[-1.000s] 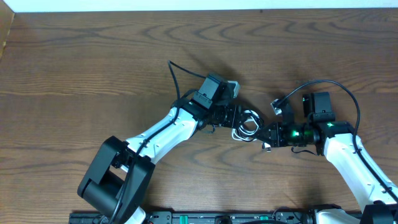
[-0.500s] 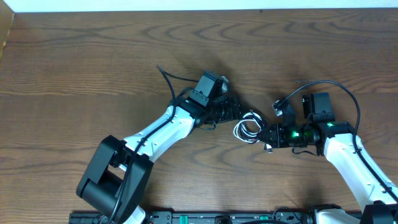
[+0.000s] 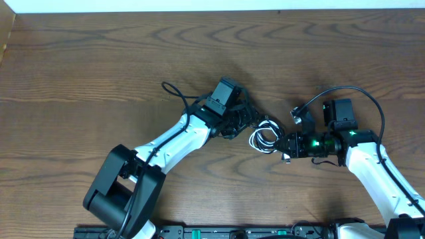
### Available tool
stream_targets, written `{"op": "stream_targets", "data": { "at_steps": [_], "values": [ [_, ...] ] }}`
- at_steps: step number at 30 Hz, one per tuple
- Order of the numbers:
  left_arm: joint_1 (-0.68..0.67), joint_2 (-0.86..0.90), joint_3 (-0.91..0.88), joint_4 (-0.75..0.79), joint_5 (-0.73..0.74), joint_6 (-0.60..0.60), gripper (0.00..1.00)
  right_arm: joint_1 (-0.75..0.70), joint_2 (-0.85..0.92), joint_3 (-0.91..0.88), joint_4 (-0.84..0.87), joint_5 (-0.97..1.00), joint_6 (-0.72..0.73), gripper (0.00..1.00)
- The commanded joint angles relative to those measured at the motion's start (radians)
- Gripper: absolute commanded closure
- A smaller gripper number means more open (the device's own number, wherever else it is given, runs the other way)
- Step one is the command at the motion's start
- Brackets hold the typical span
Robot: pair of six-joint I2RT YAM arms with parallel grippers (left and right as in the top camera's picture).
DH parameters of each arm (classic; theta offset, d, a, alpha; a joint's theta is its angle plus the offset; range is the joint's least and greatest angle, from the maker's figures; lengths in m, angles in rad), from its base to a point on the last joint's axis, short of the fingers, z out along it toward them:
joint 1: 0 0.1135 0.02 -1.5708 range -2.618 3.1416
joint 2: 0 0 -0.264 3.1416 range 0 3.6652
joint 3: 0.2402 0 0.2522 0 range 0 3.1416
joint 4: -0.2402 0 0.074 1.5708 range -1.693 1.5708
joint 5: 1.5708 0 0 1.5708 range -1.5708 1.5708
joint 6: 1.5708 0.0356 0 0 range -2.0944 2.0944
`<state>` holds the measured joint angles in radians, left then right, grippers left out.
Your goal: Untangle cables
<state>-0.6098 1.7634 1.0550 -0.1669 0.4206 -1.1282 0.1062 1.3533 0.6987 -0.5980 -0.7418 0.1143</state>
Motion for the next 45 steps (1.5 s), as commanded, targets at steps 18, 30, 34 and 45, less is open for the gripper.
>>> {"op": "stream_targets", "data": {
  "at_steps": [18, 30, 34, 45],
  "values": [
    [0.018, 0.051, -0.006, -0.011, -0.055, 0.069, 0.93, 0.007, 0.005, -0.002, -0.002, 0.029, 0.001, 0.99],
    [0.109, -0.246, -0.004, -0.038, -0.023, 0.56, 0.93, 0.007, 0.005, -0.002, -0.067, 0.447, 0.118, 0.94],
    [0.109, -0.341, -0.004, -0.084, -0.021, 0.597, 0.92, 0.007, 0.005, -0.002, -0.064, 0.415, 0.117, 0.76],
    [0.101, -0.346, -0.004, -0.256, -0.01, 0.597, 0.93, 0.007, 0.005, -0.002, -0.045, 0.365, 0.117, 0.6]
  ]
}}
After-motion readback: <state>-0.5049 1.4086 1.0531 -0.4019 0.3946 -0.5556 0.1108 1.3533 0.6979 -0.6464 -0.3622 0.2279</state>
